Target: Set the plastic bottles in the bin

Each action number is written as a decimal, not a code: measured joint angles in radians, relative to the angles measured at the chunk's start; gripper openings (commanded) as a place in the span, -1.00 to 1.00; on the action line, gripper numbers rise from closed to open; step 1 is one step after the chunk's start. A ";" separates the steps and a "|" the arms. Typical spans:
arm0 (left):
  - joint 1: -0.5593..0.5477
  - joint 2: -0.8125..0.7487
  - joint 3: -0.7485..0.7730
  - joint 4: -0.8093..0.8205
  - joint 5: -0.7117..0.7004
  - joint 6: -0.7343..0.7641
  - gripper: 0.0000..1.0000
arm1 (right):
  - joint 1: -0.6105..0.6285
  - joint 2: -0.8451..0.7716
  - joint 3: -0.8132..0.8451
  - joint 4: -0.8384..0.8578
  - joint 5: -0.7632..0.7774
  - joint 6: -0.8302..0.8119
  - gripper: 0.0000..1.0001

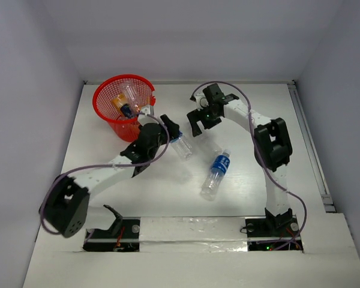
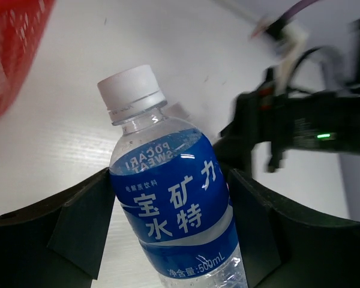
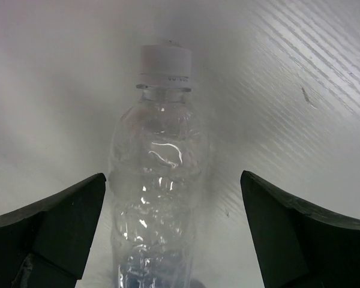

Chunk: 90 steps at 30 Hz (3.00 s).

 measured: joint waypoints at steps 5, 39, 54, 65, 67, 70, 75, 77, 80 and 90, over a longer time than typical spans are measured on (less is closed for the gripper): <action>-0.001 -0.245 0.031 -0.107 -0.047 0.083 0.05 | 0.000 0.063 0.021 -0.005 -0.013 0.002 0.96; 0.381 0.163 0.639 -0.226 -0.629 0.832 0.08 | 0.083 -0.385 -0.260 0.652 -0.197 0.397 0.37; 0.339 0.210 0.566 -0.150 -0.618 0.815 0.98 | 0.136 -0.376 -0.173 1.042 -0.233 0.676 0.38; 0.336 0.093 0.612 -0.300 -0.452 0.657 0.96 | 0.154 -0.013 0.293 1.170 -0.114 0.848 0.37; 0.337 0.027 0.624 -0.314 -0.396 0.613 0.84 | 0.166 0.072 0.404 1.150 -0.091 0.853 0.38; 0.336 -0.093 0.626 -0.323 -0.309 0.553 0.73 | 0.193 0.187 0.553 1.098 -0.047 0.844 0.39; 0.340 -0.169 0.680 -0.332 -0.193 0.491 0.47 | 0.242 0.300 0.683 1.011 0.040 0.789 0.42; 0.341 -0.166 0.689 -0.338 -0.153 0.476 0.41 | 0.260 0.316 0.689 0.989 0.075 0.756 0.43; 0.341 -0.154 0.689 -0.370 -0.093 0.458 0.34 | 0.291 0.330 0.690 0.947 0.124 0.689 0.51; 0.333 -0.138 0.691 -0.447 0.054 0.400 0.35 | 0.346 0.334 0.681 0.883 0.158 0.564 0.96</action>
